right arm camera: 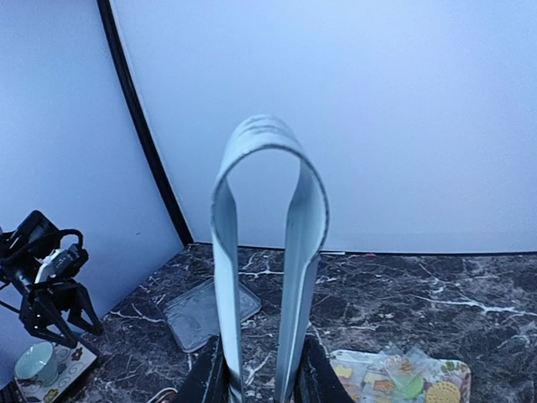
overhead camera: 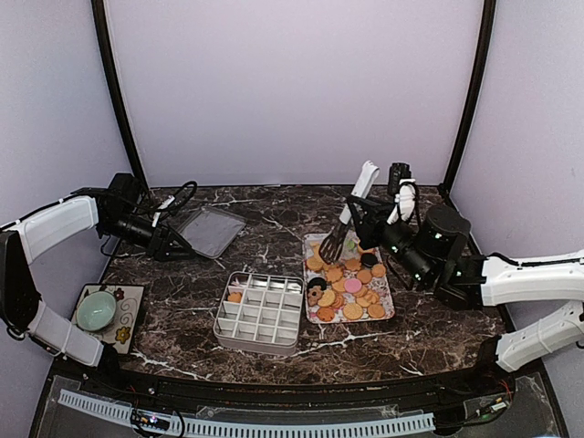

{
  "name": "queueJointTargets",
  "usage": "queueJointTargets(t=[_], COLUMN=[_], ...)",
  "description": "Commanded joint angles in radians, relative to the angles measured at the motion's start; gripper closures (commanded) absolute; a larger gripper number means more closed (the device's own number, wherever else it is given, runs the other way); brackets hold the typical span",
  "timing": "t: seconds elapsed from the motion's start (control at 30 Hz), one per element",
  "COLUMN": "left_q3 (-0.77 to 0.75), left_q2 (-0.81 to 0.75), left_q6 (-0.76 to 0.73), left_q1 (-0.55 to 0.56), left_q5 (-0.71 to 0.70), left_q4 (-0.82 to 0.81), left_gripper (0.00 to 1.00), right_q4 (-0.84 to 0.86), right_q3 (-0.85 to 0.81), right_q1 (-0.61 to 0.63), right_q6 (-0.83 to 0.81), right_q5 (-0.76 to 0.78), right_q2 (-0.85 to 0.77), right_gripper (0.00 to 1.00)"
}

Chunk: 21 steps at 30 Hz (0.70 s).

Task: Pack the cookies
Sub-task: Place the fake cookies in the empty pocket of the box.

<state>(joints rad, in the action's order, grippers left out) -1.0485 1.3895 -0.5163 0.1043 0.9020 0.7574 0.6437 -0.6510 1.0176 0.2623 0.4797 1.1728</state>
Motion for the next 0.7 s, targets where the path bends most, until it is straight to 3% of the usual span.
queueJointTargets(t=[0.0,0.27,0.67], left_q3=[-0.017,-0.009,-0.01], left_q2=[-0.006,-0.014,-0.016], left_q6=[-0.006,-0.017,-0.024], left_q1=[-0.006,-0.006,-0.006], left_q5=[0.017,0.014,0.013], left_q4=[0.017,0.02,0.025], left_gripper=[0.37,0.38,0.38], right_q4=[0.009,-0.007,0.007], right_q3=[-0.1,-0.153,-0.2], right_q1=[0.045,0.123,0.137], right_q6=[-0.02,-0.008,0.004], right_q5=[-0.083,-0.111,-0.138], right_q2=[0.098,0.217,0.298], right_gripper=[1.0,1.0,1.0])
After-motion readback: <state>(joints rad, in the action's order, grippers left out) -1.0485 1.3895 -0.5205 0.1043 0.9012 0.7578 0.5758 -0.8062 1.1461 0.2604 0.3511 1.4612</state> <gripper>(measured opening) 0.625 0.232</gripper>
